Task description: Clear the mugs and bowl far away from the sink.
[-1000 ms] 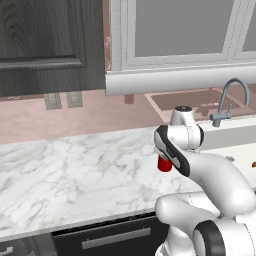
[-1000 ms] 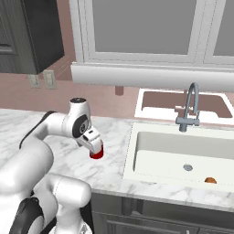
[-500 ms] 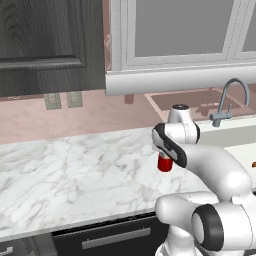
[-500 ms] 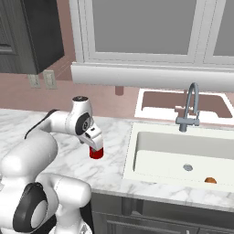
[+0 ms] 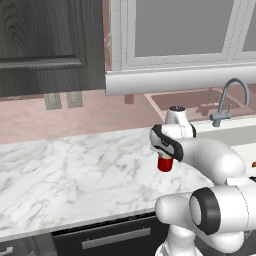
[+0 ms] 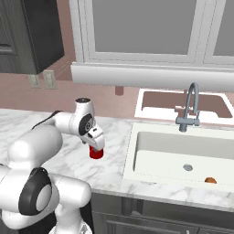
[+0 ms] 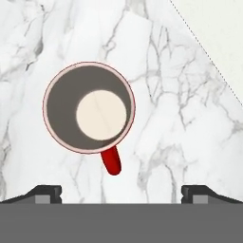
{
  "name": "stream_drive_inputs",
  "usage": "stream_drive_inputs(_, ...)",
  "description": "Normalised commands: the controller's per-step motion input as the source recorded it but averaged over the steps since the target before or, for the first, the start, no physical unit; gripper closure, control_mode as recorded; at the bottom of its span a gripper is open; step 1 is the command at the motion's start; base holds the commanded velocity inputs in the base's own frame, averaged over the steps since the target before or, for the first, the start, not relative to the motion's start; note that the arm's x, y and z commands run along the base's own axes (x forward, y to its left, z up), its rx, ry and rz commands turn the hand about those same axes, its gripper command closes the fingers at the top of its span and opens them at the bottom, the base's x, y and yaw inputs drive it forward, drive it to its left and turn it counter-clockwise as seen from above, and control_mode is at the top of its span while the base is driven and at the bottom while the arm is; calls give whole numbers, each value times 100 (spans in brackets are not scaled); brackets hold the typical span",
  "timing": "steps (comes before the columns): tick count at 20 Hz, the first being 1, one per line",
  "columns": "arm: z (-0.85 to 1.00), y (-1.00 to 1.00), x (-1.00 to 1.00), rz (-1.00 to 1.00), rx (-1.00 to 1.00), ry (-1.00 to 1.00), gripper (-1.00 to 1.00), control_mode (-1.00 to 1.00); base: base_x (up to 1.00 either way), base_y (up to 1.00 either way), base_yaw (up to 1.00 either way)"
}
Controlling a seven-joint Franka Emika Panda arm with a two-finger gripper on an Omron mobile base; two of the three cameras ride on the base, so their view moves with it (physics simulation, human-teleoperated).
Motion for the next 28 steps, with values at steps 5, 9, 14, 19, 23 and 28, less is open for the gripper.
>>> stream_drive_inputs(5, -30, 2, 16, 0, 0, 0, -100, -100, 0, 0, 0)
stream_drive_inputs(9, -29, 2, 15, 0, 0, 0, -100, -100, 0, 0, 0)
stream_drive_inputs(14, -25, 0, 16, 0, 0, 0, -100, -100, 0, 0, 0)
stream_drive_inputs(19, -21, 0, 10, 0, 0, 0, -100, -100, 0, 0, 0)
stream_drive_inputs(23, -21, 0, 6, 0, 0, 0, -100, -100, 0, 0, 0)
stream_drive_inputs(28, -15, 0, 1, 0, 0, 0, 100, -100, 0, 0, 0)
